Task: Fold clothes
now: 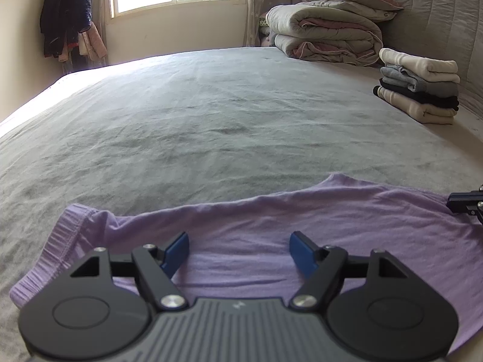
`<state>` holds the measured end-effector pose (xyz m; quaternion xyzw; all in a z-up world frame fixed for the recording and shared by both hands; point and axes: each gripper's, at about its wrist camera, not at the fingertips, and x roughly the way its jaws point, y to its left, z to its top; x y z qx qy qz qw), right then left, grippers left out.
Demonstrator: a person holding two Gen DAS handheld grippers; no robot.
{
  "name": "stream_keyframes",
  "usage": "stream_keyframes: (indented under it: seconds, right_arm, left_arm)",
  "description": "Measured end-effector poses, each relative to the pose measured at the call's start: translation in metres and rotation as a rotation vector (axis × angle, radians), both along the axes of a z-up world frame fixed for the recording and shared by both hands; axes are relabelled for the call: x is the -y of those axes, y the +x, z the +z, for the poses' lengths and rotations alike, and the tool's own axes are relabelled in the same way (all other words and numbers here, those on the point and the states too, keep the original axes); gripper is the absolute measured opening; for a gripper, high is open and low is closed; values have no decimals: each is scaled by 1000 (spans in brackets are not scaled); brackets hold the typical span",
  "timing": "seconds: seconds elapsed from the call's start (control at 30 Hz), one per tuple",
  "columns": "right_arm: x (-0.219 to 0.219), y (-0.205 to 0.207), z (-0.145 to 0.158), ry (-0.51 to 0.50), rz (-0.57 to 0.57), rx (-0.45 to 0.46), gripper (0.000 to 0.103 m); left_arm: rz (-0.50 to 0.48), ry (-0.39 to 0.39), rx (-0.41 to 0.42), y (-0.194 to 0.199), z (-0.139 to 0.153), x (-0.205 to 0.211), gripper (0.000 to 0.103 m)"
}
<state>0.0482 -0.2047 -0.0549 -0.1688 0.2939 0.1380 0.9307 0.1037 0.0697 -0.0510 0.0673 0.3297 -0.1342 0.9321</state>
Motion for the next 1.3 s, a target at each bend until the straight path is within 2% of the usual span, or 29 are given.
stream_keyframes:
  seconds: [0.07, 0.13, 0.3, 0.33, 0.4, 0.47, 0.67, 0.8, 0.9, 1.03, 1.07, 1.23, 1.27, 1.3]
  right_arm:
    - [1, -1, 0, -25, -47, 57, 2]
    - [0, 1, -3, -51, -76, 74, 2]
    - [-7, 5, -7, -84, -75, 71, 4]
    - [-6, 3, -3, -71, -82, 80, 5]
    - [0, -2, 5, -39, -103, 100, 14]
    - [10, -9, 12, -2, -131, 108, 15]
    - [45, -31, 15, 140, -254, 19, 15]
    - [58, -41, 8, 245, -306, -35, 15]
    - [59, -37, 2, 275, -315, -43, 15]
    - [61, -24, -7, 284, -317, -28, 15]
    - [62, -21, -9, 290, -319, -21, 12]
    - [77, -15, -7, 361, -357, -13, 11]
    - [78, -16, -4, 369, -359, -11, 14]
    - [79, -17, -2, 377, -362, -8, 23]
  left_arm:
    - [1, -1, -2, 0, 0, 0, 76]
    - [2, -1, -3, 0, 0, 0, 76]
    - [4, -3, 13, 0, 3, 1, 76]
    - [-4, -3, 27, -1, 5, 2, 76]
    - [-26, -4, 54, -4, 9, 5, 76]
    - [-53, -18, 63, -6, 13, 10, 73]
    - [-156, -79, 37, -5, 13, 37, 69]
    - [-220, -57, 43, -7, 7, 62, 68]
    - [-238, -21, 47, -6, 0, 78, 68]
    - [-226, -21, 40, -2, -5, 78, 72]
    - [-223, -22, 38, -1, -6, 78, 74]
    - [-202, -6, 21, 2, -5, 79, 77]
    - [-198, 4, 20, 1, -3, 80, 76]
    - [-197, 9, 22, 0, 0, 79, 76]
